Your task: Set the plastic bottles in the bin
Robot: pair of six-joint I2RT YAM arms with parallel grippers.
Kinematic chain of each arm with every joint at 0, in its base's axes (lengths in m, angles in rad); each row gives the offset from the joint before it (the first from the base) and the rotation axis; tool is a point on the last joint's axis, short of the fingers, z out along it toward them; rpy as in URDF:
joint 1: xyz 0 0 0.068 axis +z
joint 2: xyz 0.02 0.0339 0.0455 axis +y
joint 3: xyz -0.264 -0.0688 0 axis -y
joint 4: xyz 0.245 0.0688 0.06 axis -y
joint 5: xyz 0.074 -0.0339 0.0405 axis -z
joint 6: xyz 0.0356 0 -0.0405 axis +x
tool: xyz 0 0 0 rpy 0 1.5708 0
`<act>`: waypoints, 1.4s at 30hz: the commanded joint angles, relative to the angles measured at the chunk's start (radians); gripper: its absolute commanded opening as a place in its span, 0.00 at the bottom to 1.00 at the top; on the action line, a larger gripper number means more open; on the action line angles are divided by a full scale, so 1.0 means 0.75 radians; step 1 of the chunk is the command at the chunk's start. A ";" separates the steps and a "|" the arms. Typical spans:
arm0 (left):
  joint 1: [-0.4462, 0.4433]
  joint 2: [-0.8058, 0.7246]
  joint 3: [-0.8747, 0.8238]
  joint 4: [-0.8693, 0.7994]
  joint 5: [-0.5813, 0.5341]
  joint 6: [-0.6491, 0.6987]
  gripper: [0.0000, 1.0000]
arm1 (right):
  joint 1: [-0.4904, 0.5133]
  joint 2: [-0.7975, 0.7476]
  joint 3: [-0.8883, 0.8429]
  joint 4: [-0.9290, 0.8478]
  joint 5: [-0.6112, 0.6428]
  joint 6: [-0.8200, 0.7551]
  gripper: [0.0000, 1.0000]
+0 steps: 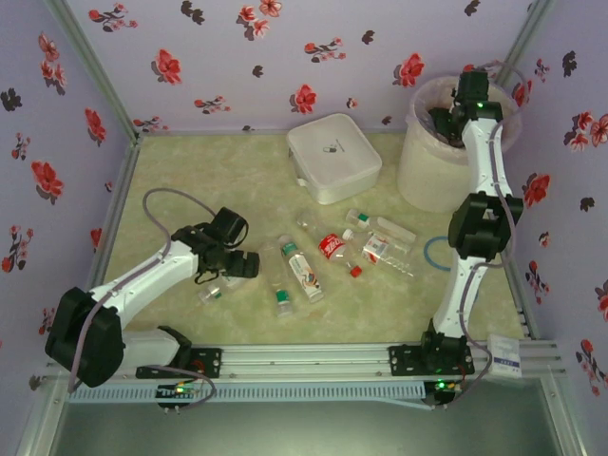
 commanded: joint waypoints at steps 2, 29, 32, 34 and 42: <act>0.000 0.006 -0.042 -0.025 0.050 0.015 1.00 | -0.007 -0.185 -0.041 0.000 0.007 0.017 0.93; -0.058 0.084 0.101 -0.165 -0.057 -0.040 0.50 | 0.082 -1.020 -0.585 0.138 -0.352 0.279 0.99; -0.057 0.083 0.192 -0.170 -0.041 -0.032 0.47 | 0.089 -1.143 -0.762 0.242 -0.541 0.398 0.98; -0.057 0.084 0.258 -0.158 -0.035 -0.024 0.47 | 0.121 -1.209 -0.881 0.340 -0.667 0.490 0.96; -0.057 0.146 0.555 0.022 0.175 0.027 0.46 | 0.484 -1.262 -1.122 0.598 -0.798 0.661 0.87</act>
